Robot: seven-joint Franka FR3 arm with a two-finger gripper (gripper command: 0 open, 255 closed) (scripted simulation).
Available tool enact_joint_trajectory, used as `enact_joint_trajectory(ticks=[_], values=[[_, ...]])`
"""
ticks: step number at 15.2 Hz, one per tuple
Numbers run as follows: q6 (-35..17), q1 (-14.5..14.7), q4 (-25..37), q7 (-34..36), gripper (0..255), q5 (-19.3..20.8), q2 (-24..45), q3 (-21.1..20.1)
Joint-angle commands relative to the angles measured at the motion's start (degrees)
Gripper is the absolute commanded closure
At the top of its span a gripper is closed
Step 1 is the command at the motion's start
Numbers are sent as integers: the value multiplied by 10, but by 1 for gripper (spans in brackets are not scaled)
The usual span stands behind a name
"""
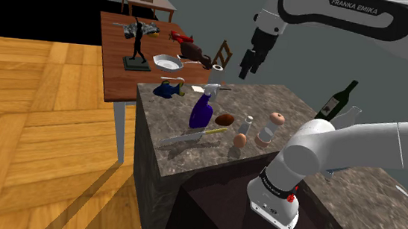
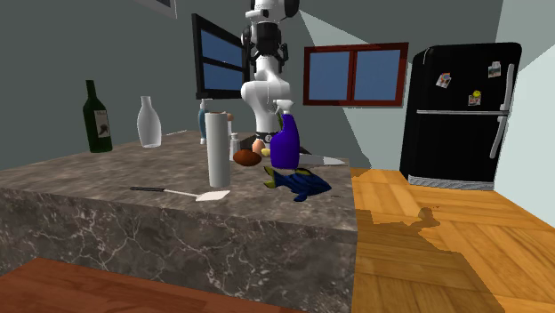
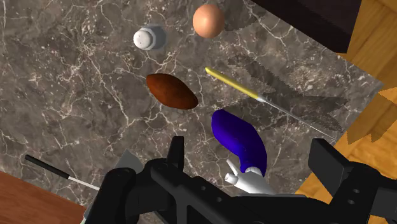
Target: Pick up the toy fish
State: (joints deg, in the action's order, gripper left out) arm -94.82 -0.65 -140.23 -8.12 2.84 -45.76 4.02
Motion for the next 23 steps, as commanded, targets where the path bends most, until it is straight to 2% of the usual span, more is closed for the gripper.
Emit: enact_joint_trajectory(ticks=[1,7,12,18,23], values=[[0,0,0,0,0,0,0,0],[-120,5,-14,44,0,-6,100,-25],[-212,6,-1,81,0,-4,201,-45],[-303,4,45,130,0,12,334,-65],[-358,4,105,174,0,37,448,-74]])
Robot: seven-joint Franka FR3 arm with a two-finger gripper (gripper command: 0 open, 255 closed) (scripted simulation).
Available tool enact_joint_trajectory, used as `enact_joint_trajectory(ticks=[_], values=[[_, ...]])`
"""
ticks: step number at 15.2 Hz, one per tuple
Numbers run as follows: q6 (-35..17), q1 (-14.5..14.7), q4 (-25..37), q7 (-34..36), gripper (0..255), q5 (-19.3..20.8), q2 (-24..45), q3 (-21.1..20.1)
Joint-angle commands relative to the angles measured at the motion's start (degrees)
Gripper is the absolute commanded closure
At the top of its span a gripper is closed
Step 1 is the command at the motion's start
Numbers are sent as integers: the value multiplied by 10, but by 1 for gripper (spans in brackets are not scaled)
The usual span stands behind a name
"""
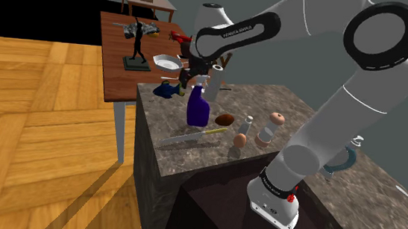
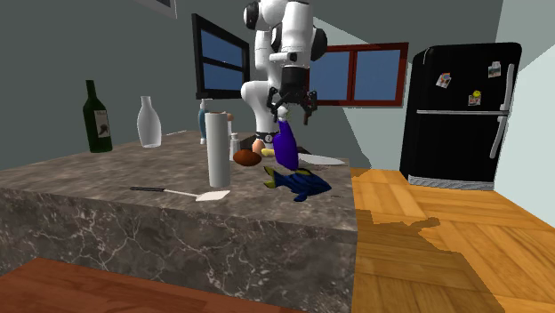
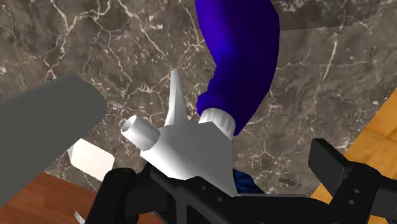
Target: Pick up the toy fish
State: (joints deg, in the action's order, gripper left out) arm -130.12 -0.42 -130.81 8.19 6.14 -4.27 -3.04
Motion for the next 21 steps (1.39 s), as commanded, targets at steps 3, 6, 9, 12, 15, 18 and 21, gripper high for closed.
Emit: enact_joint_trajectory(ticks=[3,6,9,12,15,18,21], values=[[-28,4,57,38,0,22,102,-5],[-44,10,109,63,0,39,170,-2],[-53,19,169,84,0,53,239,5],[-55,26,214,96,0,60,285,11],[-73,27,211,100,0,63,300,13],[-90,28,210,104,0,67,316,15],[-99,28,209,107,0,69,325,16]])
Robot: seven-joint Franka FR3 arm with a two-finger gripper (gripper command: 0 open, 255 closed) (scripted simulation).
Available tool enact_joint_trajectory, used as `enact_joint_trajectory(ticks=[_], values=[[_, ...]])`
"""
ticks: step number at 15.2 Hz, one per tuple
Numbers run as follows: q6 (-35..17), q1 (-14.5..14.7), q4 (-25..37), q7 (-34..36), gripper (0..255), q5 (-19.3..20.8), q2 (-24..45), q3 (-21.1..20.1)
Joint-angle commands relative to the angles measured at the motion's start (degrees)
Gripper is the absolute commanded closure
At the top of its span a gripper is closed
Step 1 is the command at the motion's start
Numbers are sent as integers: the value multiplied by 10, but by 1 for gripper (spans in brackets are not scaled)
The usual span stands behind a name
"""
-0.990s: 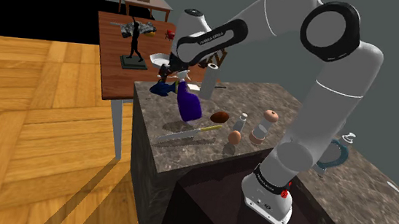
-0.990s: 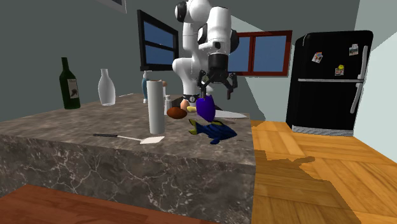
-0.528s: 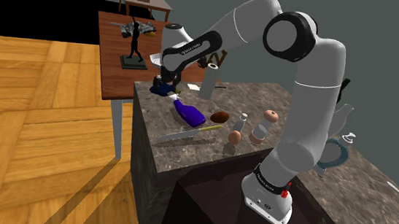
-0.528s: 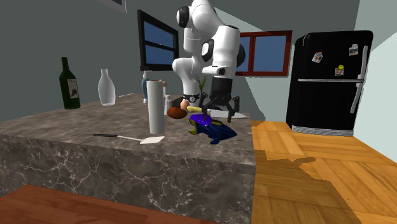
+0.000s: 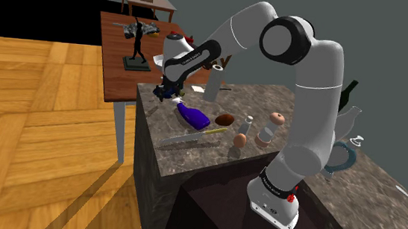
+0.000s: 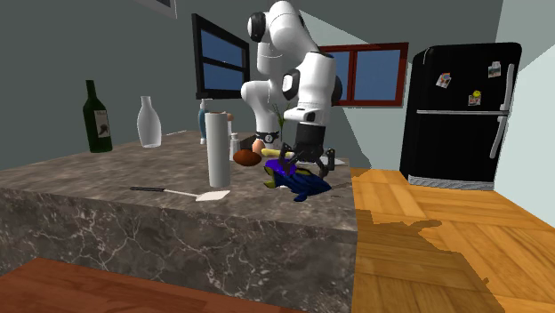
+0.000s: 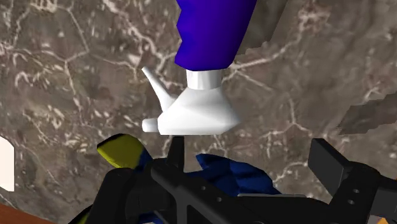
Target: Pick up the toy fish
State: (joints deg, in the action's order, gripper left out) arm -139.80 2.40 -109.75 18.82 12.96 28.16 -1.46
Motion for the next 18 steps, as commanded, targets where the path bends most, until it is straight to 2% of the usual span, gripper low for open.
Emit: enact_joint_trajectory(ticks=[1,10,18], values=[[-2,0,0,0,255,0,1,0],[-2,0,-1,0,255,0,0,0],[44,-3,4,-11,255,-9,-41,-5]])
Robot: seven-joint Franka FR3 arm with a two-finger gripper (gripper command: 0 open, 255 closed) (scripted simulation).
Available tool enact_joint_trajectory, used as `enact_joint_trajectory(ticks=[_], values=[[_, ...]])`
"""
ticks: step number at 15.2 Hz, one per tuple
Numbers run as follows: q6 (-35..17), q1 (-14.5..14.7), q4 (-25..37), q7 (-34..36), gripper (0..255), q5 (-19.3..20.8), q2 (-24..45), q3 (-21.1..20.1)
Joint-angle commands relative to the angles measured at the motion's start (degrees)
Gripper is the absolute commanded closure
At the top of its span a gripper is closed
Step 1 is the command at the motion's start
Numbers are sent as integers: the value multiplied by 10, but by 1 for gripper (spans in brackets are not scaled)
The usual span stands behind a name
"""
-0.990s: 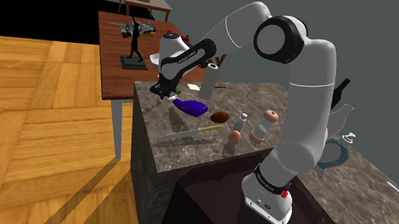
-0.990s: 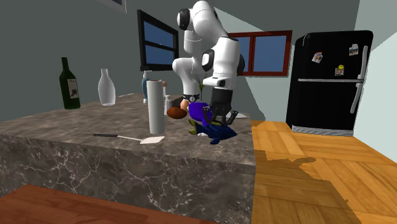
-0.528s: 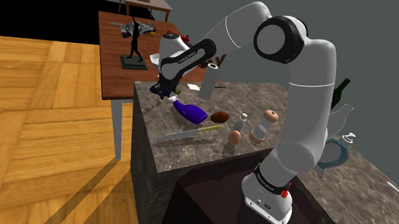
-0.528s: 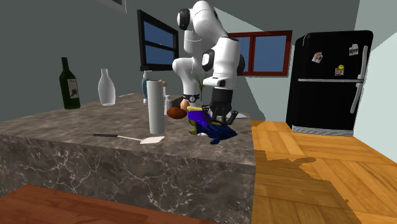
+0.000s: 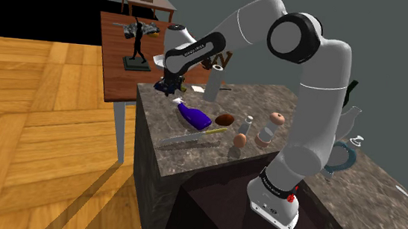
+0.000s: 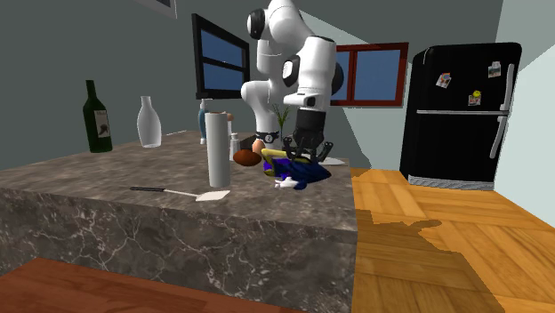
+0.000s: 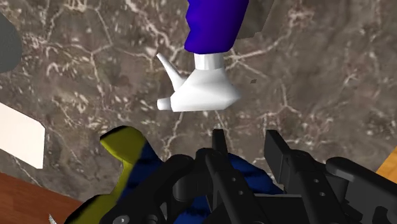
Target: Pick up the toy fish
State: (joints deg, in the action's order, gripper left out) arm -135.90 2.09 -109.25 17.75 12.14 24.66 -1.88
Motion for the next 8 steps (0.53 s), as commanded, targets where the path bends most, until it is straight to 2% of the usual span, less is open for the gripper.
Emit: enact_joint_trajectory(ticks=[1,8], values=[[11,0,0,-2,255,-2,-11,-1],[48,-1,10,-10,255,-9,-39,-4]])
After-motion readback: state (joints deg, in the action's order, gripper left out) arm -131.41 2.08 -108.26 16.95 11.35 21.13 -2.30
